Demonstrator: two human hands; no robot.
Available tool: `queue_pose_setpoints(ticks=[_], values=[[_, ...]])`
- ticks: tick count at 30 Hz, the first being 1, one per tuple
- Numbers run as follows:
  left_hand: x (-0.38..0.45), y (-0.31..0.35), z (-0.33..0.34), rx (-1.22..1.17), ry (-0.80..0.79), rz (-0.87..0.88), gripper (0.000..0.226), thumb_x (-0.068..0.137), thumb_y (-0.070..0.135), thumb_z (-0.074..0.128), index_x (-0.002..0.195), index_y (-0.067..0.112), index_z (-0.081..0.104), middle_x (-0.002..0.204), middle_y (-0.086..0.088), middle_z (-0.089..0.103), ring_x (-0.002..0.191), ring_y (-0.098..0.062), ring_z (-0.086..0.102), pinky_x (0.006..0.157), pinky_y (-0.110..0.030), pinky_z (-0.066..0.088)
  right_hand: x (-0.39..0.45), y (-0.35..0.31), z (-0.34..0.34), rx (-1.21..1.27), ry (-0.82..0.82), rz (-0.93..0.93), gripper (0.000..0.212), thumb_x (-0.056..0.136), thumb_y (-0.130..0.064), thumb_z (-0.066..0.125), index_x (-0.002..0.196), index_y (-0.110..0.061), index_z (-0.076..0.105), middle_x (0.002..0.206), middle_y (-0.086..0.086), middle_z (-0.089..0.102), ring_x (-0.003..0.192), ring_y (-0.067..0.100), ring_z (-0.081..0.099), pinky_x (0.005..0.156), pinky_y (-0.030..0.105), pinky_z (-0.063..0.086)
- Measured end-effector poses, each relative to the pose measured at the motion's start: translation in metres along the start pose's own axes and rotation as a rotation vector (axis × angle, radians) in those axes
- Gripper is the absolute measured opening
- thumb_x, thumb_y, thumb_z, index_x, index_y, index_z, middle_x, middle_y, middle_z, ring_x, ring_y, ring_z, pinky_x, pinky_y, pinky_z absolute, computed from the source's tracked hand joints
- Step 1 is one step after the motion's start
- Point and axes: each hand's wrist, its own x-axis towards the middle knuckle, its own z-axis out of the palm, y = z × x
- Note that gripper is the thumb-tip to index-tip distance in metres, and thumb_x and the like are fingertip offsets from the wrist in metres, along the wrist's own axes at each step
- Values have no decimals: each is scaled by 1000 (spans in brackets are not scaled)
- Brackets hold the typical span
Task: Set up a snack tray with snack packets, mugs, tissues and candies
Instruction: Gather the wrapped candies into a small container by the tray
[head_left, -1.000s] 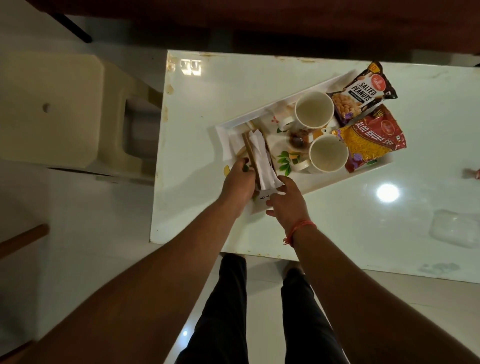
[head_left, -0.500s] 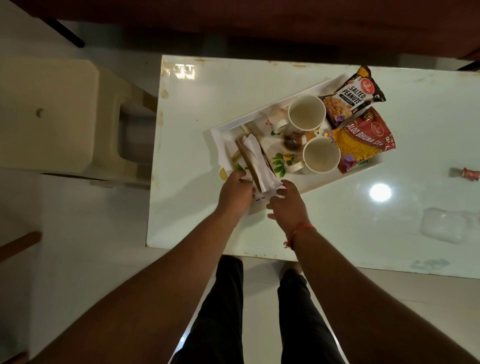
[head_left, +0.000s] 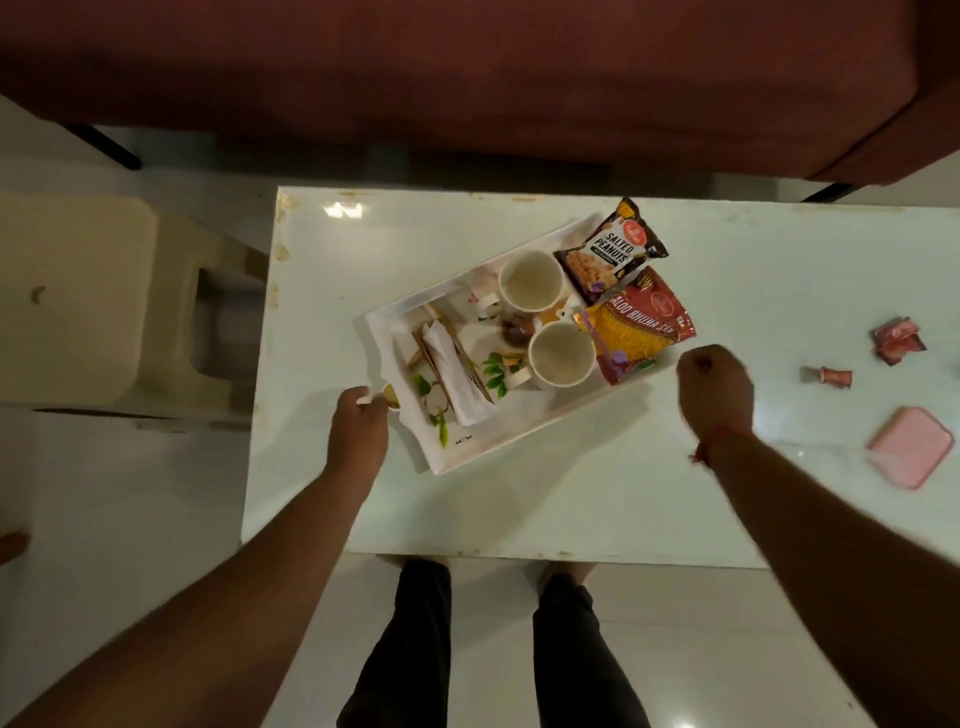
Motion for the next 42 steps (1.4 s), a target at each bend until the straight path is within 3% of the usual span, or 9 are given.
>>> queue_pose_setpoints(ticks=[3, 6, 8, 11, 14, 18, 27, 37, 42], values=[[4, 10, 14, -90, 4, -62, 44, 94, 40, 47, 136, 26, 46, 130, -9, 58, 115, -27, 58, 98, -46, 50, 57, -13, -19, -42, 45, -74, 34, 95, -23, 43, 83, 3, 62, 86, 26, 61, 90, 41, 61, 72, 31, 38], [5, 20, 29, -203, -6, -99, 43, 98, 45, 41, 137, 27, 47, 128, -7, 58, 114, -27, 59, 85, -42, 55, 104, -30, -18, -83, -141, -53, 57, 103, -40, 29, 105, 8, 60, 103, 30, 62, 100, 43, 59, 83, 39, 44], [10, 24, 37, -229, 4, -110, 44, 99, 49, 36, 135, 26, 50, 127, -6, 60, 112, -27, 59, 82, -41, 54, 127, -45, -14, 40, -353, 35, 75, 97, -61, 24, 117, 2, 59, 115, 18, 63, 105, 36, 60, 94, 42, 47], [15, 25, 43, -269, 18, -150, 50, 100, 54, 33, 137, 25, 48, 128, -6, 59, 115, -27, 57, 90, -45, 50, 143, -61, -7, 155, -635, 128, 81, 91, -72, 20, 118, -6, 59, 109, 11, 65, 95, 25, 63, 87, 40, 51], [15, 25, 42, -294, 7, -181, 54, 98, 59, 32, 132, 23, 52, 119, -3, 62, 110, -24, 59, 94, -46, 49, 145, -64, -4, 170, -726, 137, 82, 89, -74, 17, 111, -8, 59, 103, 10, 67, 92, 24, 65, 88, 41, 51], [15, 35, 41, -279, -1, -194, 52, 95, 65, 33, 119, 26, 57, 100, 2, 63, 96, -20, 60, 90, -44, 49, 146, -53, -4, 207, -725, 167, 80, 89, -75, 14, 101, -11, 61, 98, 10, 67, 91, 24, 65, 81, 39, 51], [12, 87, 69, -100, -102, -148, 63, 93, 70, 25, 123, 24, 58, 111, -2, 67, 106, -25, 62, 98, -48, 49, 136, 19, -28, 284, -569, 198, 63, 91, -72, 16, 93, -32, 65, 93, 6, 66, 86, 22, 64, 81, 40, 51], [15, 101, 89, -39, -132, -112, 58, 96, 64, 25, 127, 24, 53, 120, -4, 63, 111, -26, 59, 101, -48, 47, 126, 45, -37, 370, -475, 278, 61, 91, -72, 17, 93, -33, 63, 87, 3, 63, 86, 21, 63, 75, 36, 51], [16, 97, 79, -13, -160, -100, 57, 97, 62, 27, 130, 23, 53, 115, -2, 64, 110, -24, 61, 96, -47, 51, 115, 44, -37, 406, -425, 295, 71, 95, -66, 20, 128, -12, 53, 108, 8, 61, 101, 25, 59, 79, 36, 52]])
